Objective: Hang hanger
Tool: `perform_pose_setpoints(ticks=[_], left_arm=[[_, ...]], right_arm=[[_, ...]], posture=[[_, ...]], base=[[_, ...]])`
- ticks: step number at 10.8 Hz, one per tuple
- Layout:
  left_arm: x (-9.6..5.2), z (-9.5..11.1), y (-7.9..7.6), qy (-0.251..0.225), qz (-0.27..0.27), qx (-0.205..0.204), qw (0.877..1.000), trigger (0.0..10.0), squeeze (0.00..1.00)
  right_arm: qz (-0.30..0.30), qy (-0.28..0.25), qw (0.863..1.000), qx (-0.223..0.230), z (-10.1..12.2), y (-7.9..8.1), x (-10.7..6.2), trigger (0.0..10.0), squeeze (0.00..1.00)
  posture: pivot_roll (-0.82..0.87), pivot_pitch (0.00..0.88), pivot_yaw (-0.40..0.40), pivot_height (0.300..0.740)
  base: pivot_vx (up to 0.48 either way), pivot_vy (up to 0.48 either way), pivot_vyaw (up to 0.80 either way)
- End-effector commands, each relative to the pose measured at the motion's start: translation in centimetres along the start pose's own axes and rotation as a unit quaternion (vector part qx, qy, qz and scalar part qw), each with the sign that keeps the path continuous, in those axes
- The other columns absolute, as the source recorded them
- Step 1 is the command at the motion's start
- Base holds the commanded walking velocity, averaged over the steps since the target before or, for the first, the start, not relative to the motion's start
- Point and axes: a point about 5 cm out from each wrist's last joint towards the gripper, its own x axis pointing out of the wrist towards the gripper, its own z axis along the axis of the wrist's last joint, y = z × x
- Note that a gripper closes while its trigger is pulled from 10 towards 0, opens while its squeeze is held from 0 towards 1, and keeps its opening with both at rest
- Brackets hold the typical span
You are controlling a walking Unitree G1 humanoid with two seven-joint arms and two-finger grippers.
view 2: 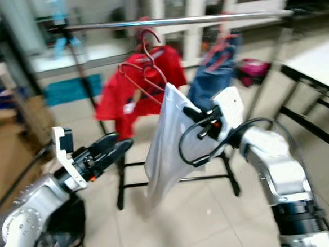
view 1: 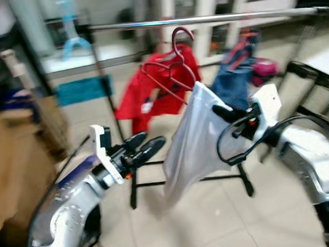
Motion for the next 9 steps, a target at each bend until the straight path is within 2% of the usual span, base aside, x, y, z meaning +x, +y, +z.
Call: perform_pose_setpoints(ticks=[1,2,3,5,6,7,9], left_arm=[[0.4,0.0,0.6,0.011,0.014,0.028,0.999,10.0,0.00],[1.3,-0.1,1.3,0.026,0.052,0.076,0.995,10.0,0.00],[2.2,-0.1,1.3,0.026,0.065,0.099,0.993,10.0,0.00],[3.2,0.1,1.1,0.021,0.065,0.129,0.989,10.0,0.00],[3.7,-0.1,0.9,0.030,0.047,0.140,0.989,10.0,0.00],[4.2,-0.4,0.7,0.039,0.036,0.141,0.989,10.0,0.00],[5.1,-1.2,0.1,0.040,0.016,0.122,0.992,10.0,0.00]], right_arm=[[-0.004,-0.016,1.000,-0.016,1.0,0.0,-0.2,0.0,0.00],[-0.017,-0.010,1.000,-0.008,0.2,0.5,-0.2,0.0,0.00],[-0.042,0.005,0.999,0.008,-1.3,1.1,-0.1,0.0,0.00],[-0.077,0.023,0.996,0.038,-3.3,2.1,-0.2,0.0,0.00],[-0.092,0.032,0.994,0.044,-3.9,2.1,-0.6,0.0,0.00],[-0.102,0.033,0.994,0.033,-3.9,1.5,-1.2,0.0,0.00],[-0.092,0.032,0.995,-0.012,-2.0,0.2,-2.3,0.0,0.00]], posture=[[-0.05,0.000,0.051,0.740],[-0.06,0.000,0.055,0.740],[-0.07,0.000,0.054,0.740],[-0.08,0.000,0.049,0.740],[-0.09,0.000,0.067,0.740],[-0.11,0.000,0.096,0.740],[-0.14,0.000,0.122,0.740]], base=[[0.000,0.000,-0.72],[0.000,0.000,-0.72],[0.000,0.000,-0.72],[0.000,0.000,-0.72],[0.000,0.000,-0.71],[0.000,0.000,-0.71],[0.000,0.000,-0.70]])
